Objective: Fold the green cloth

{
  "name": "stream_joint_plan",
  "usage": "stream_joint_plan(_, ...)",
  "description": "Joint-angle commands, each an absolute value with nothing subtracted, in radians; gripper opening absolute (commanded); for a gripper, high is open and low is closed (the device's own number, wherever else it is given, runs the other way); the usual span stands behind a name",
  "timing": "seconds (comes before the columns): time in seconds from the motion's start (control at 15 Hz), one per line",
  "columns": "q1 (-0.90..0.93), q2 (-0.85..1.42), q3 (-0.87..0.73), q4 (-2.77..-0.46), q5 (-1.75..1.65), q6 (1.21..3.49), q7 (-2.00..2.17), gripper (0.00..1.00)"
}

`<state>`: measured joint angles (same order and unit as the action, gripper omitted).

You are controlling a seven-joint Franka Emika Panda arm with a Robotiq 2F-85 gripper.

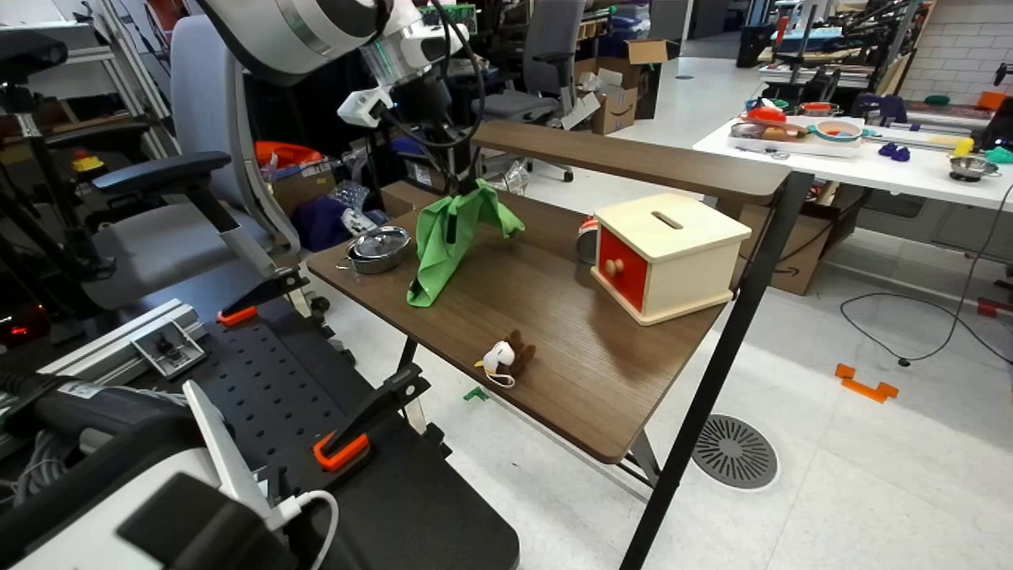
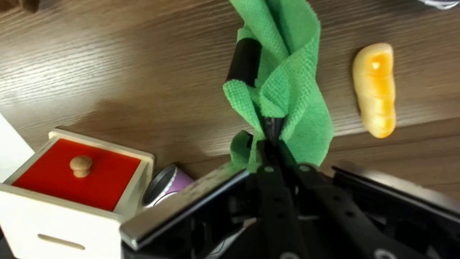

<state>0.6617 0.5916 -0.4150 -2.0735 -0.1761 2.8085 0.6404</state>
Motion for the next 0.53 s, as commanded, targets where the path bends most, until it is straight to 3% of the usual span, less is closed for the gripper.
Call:
stream_joint_plan(0.0,0.682,0.596,-0.370,-2.100,-0.209,2.808,0.699,0.01)
stream_joint_plan(0.47,0.726,0.619,-0.350,-2.221,-0.221,2.861,0.721,0.01)
